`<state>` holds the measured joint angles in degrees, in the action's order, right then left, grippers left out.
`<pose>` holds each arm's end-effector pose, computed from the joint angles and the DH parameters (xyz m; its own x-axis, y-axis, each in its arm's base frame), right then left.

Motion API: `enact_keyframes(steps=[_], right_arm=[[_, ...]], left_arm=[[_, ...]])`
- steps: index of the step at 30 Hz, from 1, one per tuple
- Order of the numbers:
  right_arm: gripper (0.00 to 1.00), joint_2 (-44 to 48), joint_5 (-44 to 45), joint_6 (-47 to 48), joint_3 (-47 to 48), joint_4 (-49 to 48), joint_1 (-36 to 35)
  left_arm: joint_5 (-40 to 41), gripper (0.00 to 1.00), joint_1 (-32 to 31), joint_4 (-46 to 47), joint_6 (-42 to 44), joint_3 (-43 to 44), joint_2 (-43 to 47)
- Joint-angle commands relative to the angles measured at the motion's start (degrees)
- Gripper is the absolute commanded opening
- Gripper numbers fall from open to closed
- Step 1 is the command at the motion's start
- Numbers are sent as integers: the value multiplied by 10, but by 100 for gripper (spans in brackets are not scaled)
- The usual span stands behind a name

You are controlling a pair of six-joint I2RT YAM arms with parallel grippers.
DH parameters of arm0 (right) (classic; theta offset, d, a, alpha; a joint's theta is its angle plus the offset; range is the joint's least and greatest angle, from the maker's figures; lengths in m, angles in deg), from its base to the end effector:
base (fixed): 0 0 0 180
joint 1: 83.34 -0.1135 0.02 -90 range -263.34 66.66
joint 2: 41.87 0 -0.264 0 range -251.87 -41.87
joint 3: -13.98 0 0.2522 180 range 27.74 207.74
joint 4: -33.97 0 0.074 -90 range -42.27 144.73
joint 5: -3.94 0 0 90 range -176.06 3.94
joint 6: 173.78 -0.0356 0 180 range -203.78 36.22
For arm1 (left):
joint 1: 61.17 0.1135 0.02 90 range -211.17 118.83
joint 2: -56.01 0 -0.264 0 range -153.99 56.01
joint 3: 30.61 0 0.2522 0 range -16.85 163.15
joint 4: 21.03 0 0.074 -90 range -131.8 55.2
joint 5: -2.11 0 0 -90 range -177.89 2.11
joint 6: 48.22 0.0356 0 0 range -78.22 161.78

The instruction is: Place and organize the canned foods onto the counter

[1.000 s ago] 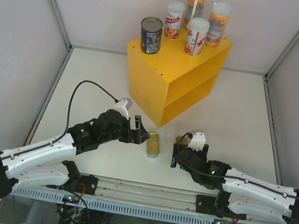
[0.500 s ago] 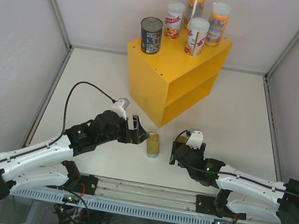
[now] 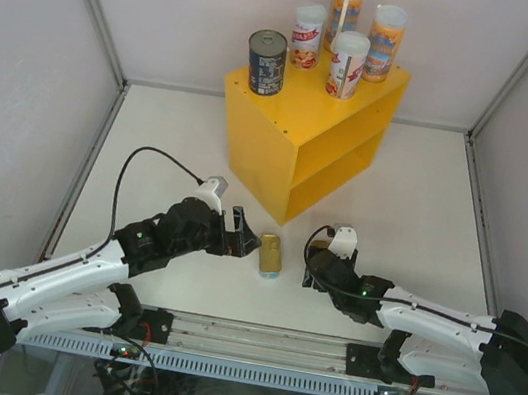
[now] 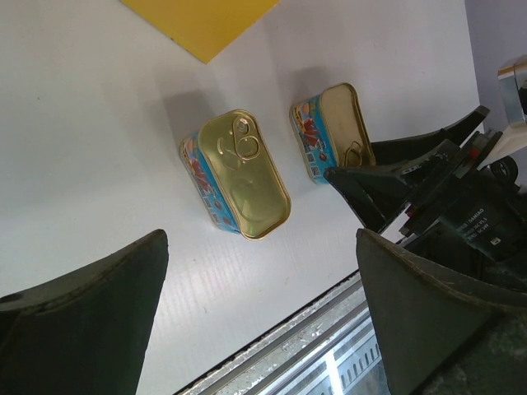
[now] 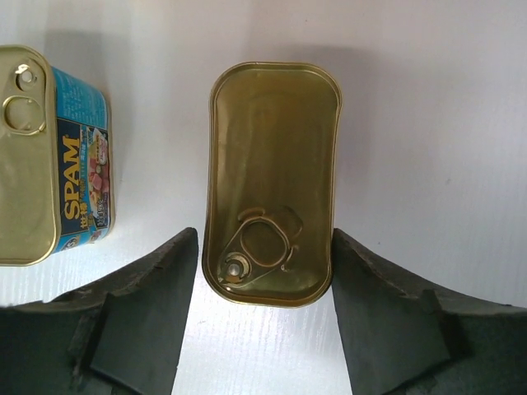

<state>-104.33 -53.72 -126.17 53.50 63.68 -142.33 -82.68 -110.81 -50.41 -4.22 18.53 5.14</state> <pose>0.1159 0.1559 0.1666 -0.6780 -0.0222 -0.7348 -0.1352 0.9863 0.0949 0.1315 -0.1497 0.2541 -0.7421 -0.2330 -0.6285 0.2515 0.7724 -0.5833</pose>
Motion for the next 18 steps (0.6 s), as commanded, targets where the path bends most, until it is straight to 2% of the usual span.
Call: enact_keyframes(steps=[1,4,9,18], right_arm=[[62,-3,-7,7,1,-26,8],[60,-3,-7,4,1,-25,9],[51,-3,-9,3,1,-21,9],[46,57,-8,27,21,8,5]], left_arm=[[0,98,-3,14,-9,-10,13],[0,98,-3,14,-9,-12,14],[0,98,-3,18,-10,-14,14],[-1,98,-2,8,-1,-4,12]])
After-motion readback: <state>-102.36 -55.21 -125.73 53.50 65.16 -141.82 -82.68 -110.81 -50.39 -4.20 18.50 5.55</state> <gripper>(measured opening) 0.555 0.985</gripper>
